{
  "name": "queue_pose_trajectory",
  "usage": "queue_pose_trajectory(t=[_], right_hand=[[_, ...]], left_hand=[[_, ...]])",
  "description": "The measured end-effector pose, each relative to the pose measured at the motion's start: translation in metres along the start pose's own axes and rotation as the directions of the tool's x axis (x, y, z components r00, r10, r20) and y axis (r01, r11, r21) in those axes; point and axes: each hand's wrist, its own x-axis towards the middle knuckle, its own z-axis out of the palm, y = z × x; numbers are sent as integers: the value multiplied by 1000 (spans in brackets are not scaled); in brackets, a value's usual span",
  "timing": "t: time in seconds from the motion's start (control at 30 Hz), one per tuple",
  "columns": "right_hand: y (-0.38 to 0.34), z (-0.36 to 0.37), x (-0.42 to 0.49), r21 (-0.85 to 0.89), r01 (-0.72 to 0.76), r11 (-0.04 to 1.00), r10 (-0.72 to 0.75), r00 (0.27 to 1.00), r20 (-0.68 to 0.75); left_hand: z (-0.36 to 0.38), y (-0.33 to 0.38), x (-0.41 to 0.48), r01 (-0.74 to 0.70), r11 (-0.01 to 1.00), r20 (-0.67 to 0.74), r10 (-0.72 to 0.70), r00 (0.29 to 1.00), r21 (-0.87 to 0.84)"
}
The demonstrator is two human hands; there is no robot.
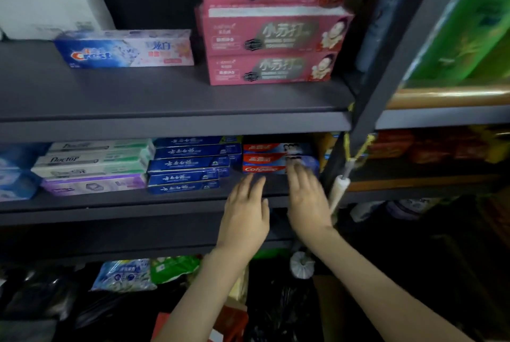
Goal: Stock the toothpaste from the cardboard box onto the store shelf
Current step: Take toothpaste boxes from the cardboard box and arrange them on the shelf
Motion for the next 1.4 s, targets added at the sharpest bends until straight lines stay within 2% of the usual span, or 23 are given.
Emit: queue_pose_trajectory(t=[0.1, 0.17, 0.37, 0.5, 0.6, 0.77, 0.93, 1.03, 1.2, 1.4], right_hand=[[16, -54, -52, 78, 119, 990, -120, 993, 13], [46, -103, -82, 93, 135, 986, -137, 990, 18], [184, -271, -178, 33, 89, 996, -82, 982, -168], [294, -367, -250, -70, 42, 997, -58, 968, -244], [372, -418, -292, -111, -17, 994, -15, 959, -282], [471, -457, -323, -141, -126, 982, 85, 961, -264], [554, -448, -315, -151, -113, 982, 82, 977, -196], [599, -436, -299, -153, -73, 986, 49, 987, -154], [673, -420, -276, -166, 44, 985, -54, 997, -55], [720, -414, -251, -84, 180, 980, -168, 978, 127]], left_hand=[[-9, 58, -17, -44, 999, 10, 44, 999, -20], [-12, 108, -31, -128, 991, 16, 128, 992, -41], [1, 305, -87, -455, 888, -8, 456, 890, -59], [22, 445, -120, -600, 800, -83, 597, 798, -11], [42, 535, -129, -655, 754, -14, 656, 754, 46], [82, 625, -118, -675, 730, 191, 651, 735, 108], [119, 676, -98, -659, 701, 326, 577, 749, 274], [150, 694, -83, -616, 729, 350, 517, 781, 297], [204, 707, -65, -522, 798, 295, 442, 847, 302], [221, 712, -60, -442, 862, 412, 319, 853, 249]])
